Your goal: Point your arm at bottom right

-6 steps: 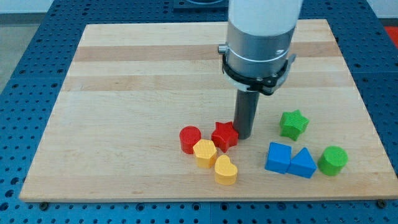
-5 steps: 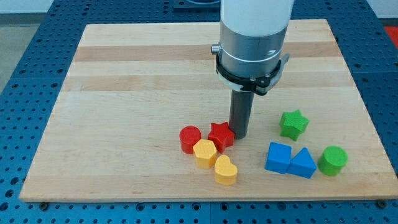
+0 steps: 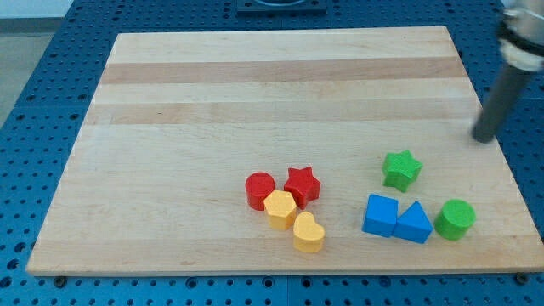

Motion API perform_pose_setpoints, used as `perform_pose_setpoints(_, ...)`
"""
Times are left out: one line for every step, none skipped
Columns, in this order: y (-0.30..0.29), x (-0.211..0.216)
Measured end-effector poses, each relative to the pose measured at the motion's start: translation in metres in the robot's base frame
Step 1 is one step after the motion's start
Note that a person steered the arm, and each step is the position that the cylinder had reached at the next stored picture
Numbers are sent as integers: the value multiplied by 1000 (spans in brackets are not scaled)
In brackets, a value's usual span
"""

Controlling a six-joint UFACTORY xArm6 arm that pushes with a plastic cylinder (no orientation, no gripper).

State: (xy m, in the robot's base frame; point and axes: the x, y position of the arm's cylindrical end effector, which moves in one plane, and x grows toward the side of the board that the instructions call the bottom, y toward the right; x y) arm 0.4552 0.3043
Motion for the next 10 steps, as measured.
perform_pose_setpoints(40, 38)
perform_pose_setpoints(41, 54)
perform_pose_setpoints(40, 64)
perform_pose_setpoints(40, 100)
perform_pose_setpoints(37, 160)
perform_pose_setpoints(32, 159)
perform_pose_setpoints(20, 162)
perform_pose_setpoints(-6, 161)
perform_pose_setpoints(-30, 162)
perform_pose_setpoints(-55, 162)
